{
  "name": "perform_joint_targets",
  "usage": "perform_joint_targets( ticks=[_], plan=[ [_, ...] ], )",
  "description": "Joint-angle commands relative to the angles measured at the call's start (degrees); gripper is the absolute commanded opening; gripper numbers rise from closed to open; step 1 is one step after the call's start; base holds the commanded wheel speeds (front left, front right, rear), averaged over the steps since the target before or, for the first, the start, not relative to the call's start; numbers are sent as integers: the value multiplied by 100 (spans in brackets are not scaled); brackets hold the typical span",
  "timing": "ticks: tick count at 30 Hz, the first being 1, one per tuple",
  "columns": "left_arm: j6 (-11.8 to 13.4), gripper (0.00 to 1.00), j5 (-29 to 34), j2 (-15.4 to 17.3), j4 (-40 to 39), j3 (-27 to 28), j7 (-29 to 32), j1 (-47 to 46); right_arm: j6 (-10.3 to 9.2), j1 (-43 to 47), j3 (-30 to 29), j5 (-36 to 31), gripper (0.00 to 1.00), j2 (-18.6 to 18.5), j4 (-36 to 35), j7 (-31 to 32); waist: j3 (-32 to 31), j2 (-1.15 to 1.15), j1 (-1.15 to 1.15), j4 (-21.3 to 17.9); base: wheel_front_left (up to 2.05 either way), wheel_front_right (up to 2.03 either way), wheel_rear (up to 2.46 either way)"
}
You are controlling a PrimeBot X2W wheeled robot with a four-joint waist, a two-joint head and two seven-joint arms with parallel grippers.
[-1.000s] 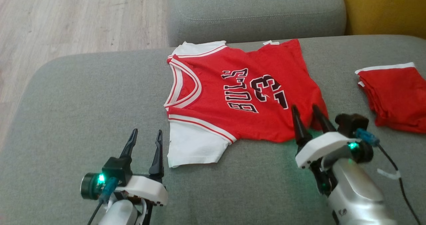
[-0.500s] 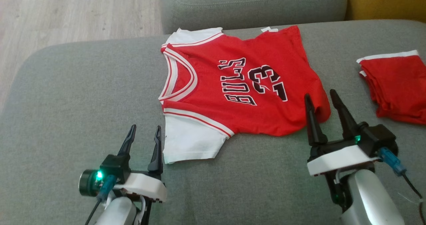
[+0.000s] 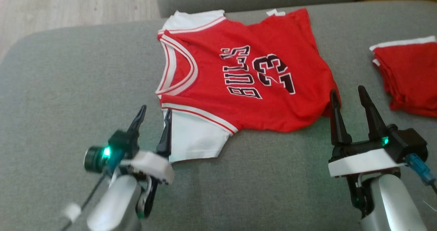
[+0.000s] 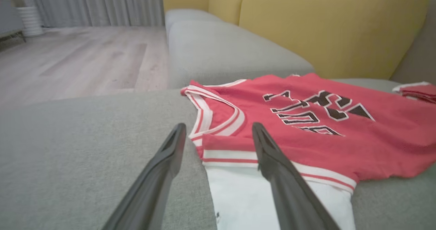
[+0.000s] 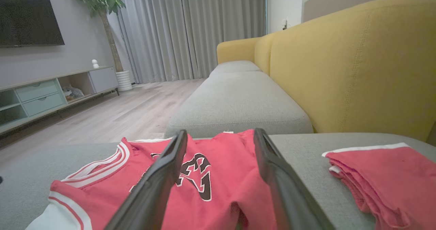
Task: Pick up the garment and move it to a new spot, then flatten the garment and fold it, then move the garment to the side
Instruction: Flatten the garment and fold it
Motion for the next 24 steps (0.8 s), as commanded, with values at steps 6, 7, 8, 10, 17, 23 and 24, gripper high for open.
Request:
perform_joint_targets(
  ticks=[6, 7, 8, 10, 17, 23, 24],
  plan=[
    [-224, 100, -144, 122, 910, 120, 787, -1110, -4, -301, 164, 31, 100, 1, -251, -13, 499, 0, 0, -309, 0, 0, 0],
    [-210, 100, -140, 138, 1066, 124, 850, -1198, -4, -310, 164, 40, 100, 1, -249, -22, 540, 0, 0, -343, 0, 0, 0],
    [-176, 100, -150, 150, 1214, 153, 886, -1280, -4, -322, 165, 47, 100, 1, -245, -31, 579, 0, 0, -377, 0, 0, 0],
    [-173, 100, -190, 157, 1474, 198, 902, -1416, -4, -348, 176, 66, 100, 1, -232, -51, 636, 0, 0, -437, 0, 0, 0],
    [-503, 100, -424, 80, 2001, 278, 799, -1702, -4, -415, 176, 57, 100, 1, -172, -89, 735, 0, 0, -565, 0, 0, 0],
    [-611, 16, -490, 72, 2505, 260, 874, -1923, -4, -450, 171, 60, 100, 1, -142, -116, 759, 0, 0, -608, 0, 0, 0],
    [-596, 0, -485, 95, 2589, 261, 868, -1952, -4, -454, 165, 55, 100, 1, -134, -120, 755, 0, 0, -606, 0, 0, 0]
  ],
)
